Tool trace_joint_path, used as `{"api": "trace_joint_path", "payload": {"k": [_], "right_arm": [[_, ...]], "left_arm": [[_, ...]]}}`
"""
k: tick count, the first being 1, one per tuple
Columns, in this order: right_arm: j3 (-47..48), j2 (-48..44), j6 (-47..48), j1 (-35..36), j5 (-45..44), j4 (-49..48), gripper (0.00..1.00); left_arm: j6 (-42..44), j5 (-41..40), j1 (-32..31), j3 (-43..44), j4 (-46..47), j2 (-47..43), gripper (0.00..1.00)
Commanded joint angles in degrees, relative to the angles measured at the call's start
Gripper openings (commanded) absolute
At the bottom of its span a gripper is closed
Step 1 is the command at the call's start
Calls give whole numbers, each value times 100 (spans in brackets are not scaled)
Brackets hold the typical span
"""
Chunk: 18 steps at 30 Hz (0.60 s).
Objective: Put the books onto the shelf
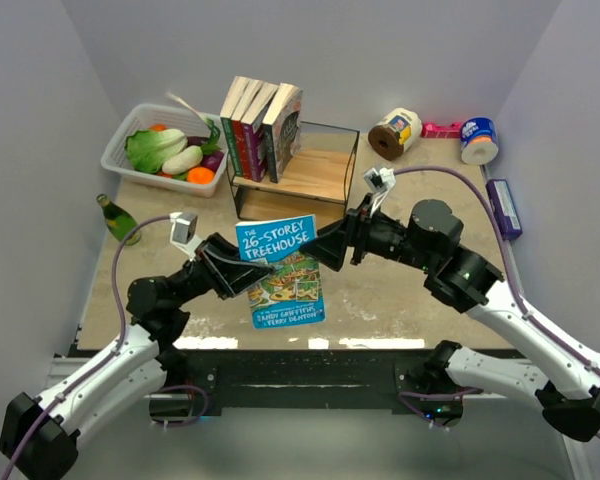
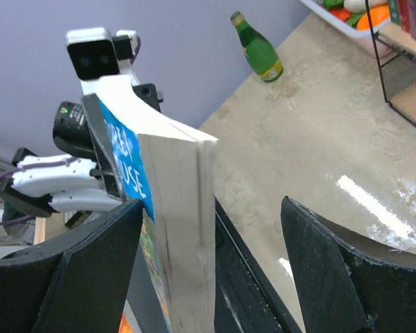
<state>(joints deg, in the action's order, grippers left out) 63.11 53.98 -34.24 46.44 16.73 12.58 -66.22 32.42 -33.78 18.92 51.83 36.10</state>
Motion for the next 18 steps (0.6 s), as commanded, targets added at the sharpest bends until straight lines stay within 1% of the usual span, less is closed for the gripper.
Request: {"api": "trace_joint_path", "payload": {"k": [1, 5, 8, 9, 11, 12, 13, 14, 15, 16, 17, 18], "right_arm": [[-448, -19, -258, 6, 392, -1193, 84], [-537, 183, -390, 6, 726, -1679, 83], [-563, 377, -408, 6, 910, -1837, 77], [-624, 377, -417, 6, 972, -1977, 67], [-642, 368, -426, -3, 990, -2014, 52], [-564, 368, -365, -20, 999, -1883, 35], [-494, 385, -312, -38, 1034, -1751, 28], [-406, 412, -172, -64, 1060, -1602, 20], [-222, 421, -101, -91, 1095, -1314, 8], [-142, 429, -40, -108, 1182, -1276, 3], [-72, 430, 39, -187, 1235, -1067, 0], [60, 438, 66, -222, 1297, -873, 0]], "left_arm": [[-444, 422, 12, 454, 1171, 318, 0], [-585, 607, 20, 534, 1452, 521, 0], [-568, 642, 12, 560, 1479, 583, 0], [-516, 642, 12, 587, 1435, 583, 0], [-428, 704, 12, 622, 1225, 583, 0], [-297, 739, 12, 674, 1119, 583, 6], [-191, 817, 20, 727, 979, 565, 28], [-68, 853, 29, 797, 786, 548, 38], [238, 871, 64, 989, 280, 530, 45], [397, 862, 82, 1095, 5, 486, 55], [547, 862, 91, 1201, -433, 469, 57], [818, 871, 134, 1402, -611, 460, 59]]}}
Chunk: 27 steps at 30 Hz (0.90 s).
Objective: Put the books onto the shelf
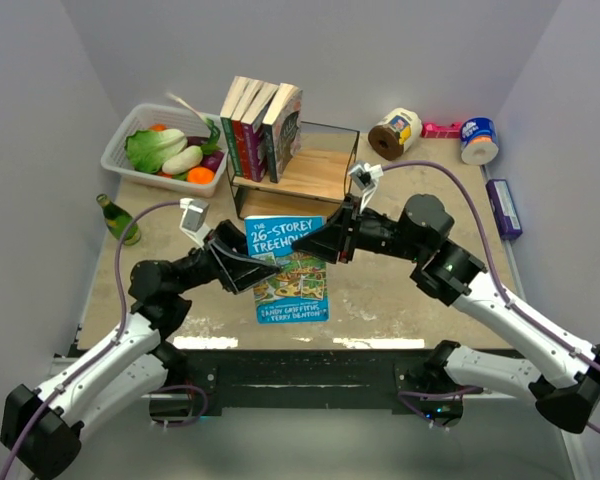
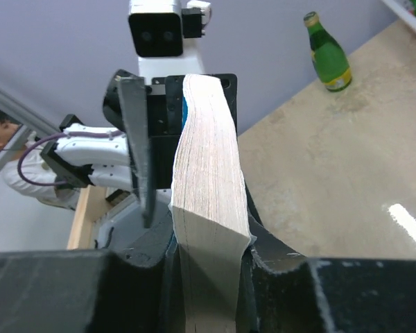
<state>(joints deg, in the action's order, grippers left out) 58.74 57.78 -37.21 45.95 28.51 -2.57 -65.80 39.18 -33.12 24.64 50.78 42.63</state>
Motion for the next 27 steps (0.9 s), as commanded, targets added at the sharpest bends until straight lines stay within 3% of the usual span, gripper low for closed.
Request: {"api": "trace_joint_path", "payload": {"k": [1, 14, 17, 18, 20, 22, 24, 25, 26, 27], "right_arm": [[568, 67, 390, -209, 172, 757, 0], [1543, 480, 1321, -702, 1121, 2304, 0], [1667, 629, 1427, -728, 1227, 2480, 0], [1676, 708, 1445, -737, 1296, 2498, 0], [1711, 778, 1506, -755, 1297, 2542, 0], [1755, 866, 1567, -763, 1350, 2550, 0], [1904, 937, 1655, -798, 1254, 2708, 0], [1974, 954, 1725, -799, 818, 2779, 8], [2122, 955, 1752, -790, 509, 2823, 41], [2202, 928, 1752, -790, 141, 2989, 53]], "left_arm": [[884, 222, 87, 927, -647, -168, 61], [1421, 1513, 675, 1956, -1106, 781, 60], [1369, 1750, 684, 1957, -809, 1018, 45], [1194, 1829, 684, 1939, -642, 1150, 30], [1017, 2084, 684, 1913, -221, 1291, 19], [894, 2286, 684, 1930, -61, 1440, 0], [963, 2348, 693, 1991, -51, 1528, 0], [1051, 2279, 693, 2026, -147, 1529, 0], [1208, 2174, 702, 2166, -600, 1520, 0], [1758, 2042, 702, 2289, -996, 1485, 0]]}}
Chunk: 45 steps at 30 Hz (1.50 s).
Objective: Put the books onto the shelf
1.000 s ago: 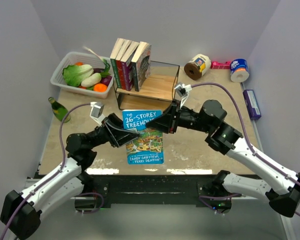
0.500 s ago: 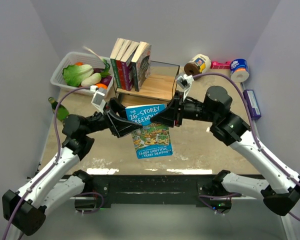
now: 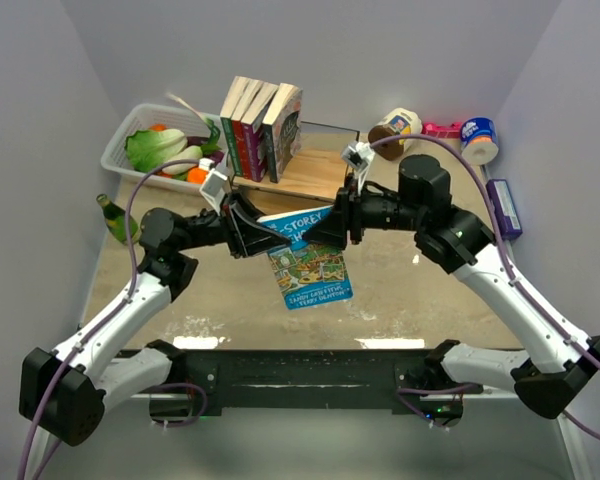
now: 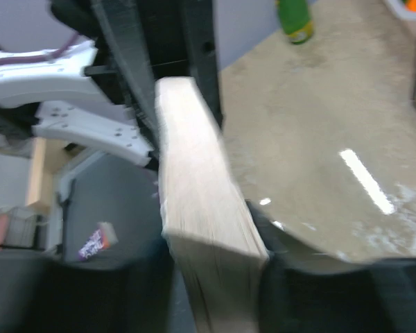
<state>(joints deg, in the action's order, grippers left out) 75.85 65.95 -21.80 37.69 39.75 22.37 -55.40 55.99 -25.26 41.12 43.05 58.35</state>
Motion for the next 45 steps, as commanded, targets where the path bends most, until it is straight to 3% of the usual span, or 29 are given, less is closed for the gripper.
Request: {"api": "trace_joint_path", "payload": {"k": [1, 2, 3, 5, 10, 15, 20, 30, 40, 45], "right_arm": [[561, 76, 177, 36, -1526, 566, 60], [710, 6, 98, 36, -2532, 628, 69], [781, -12, 54, 28, -3073, 750, 70], [1061, 31, -96, 28, -4292, 917, 73], [1178, 93, -500, 19, -5713, 1112, 74], [720, -65, -694, -7, -6803, 655, 74], [694, 268, -887, -235, -6867, 567, 74], [483, 945, -1256, -614, -6524, 49, 73], [246, 1271, -1458, -719, -6409, -391, 73], [263, 1543, -1520, -746, -6400, -470, 72]], "left_arm": [[1071, -110, -76, 790, -696, -113, 0], [1458, -454, -67, 1157, -1719, -113, 0], [2114, -840, -67, 1370, -2191, -104, 0], [2576, -1808, -67, 1913, -2938, -43, 0], [3298, -3458, -67, 3067, -3794, 563, 0], [3799, -4453, -85, 3858, -3971, 1151, 0], [4185, -5272, -268, 4429, -3936, 1784, 0], [4845, -6635, -1025, 4641, -3224, 2699, 0], [4880, -7672, -1254, 4063, -2188, 2805, 0], [4986, -7708, -1289, 3965, -1879, 3051, 0]]}}
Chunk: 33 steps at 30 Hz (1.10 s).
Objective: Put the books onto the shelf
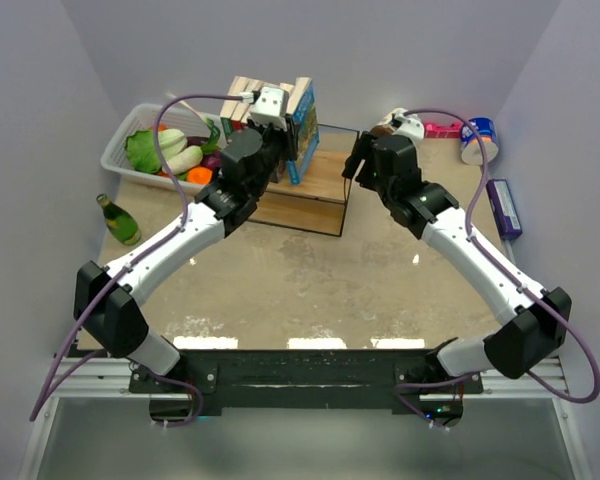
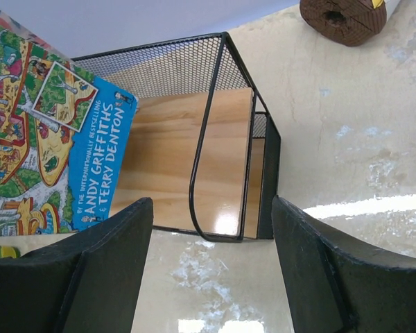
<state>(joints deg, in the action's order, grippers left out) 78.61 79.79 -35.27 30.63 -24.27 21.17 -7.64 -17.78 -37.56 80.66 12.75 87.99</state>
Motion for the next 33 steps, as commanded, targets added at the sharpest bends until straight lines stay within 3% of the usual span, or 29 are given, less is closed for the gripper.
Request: {"api": "trace_joint_path", "payload": {"k": [1, 21, 33], "right_arm": [[-12, 229, -191, -66, 1, -359, 72], [-47, 450, -218, -136, 195, -552, 72], [-74, 467, -226, -145, 283, -588, 72]], "left_arm": [[236, -314, -58, 2, 1220, 122, 0], [896, -560, -102, 195, 1379, 729, 0], [984, -648, -102, 380, 1177, 711, 41]]}}
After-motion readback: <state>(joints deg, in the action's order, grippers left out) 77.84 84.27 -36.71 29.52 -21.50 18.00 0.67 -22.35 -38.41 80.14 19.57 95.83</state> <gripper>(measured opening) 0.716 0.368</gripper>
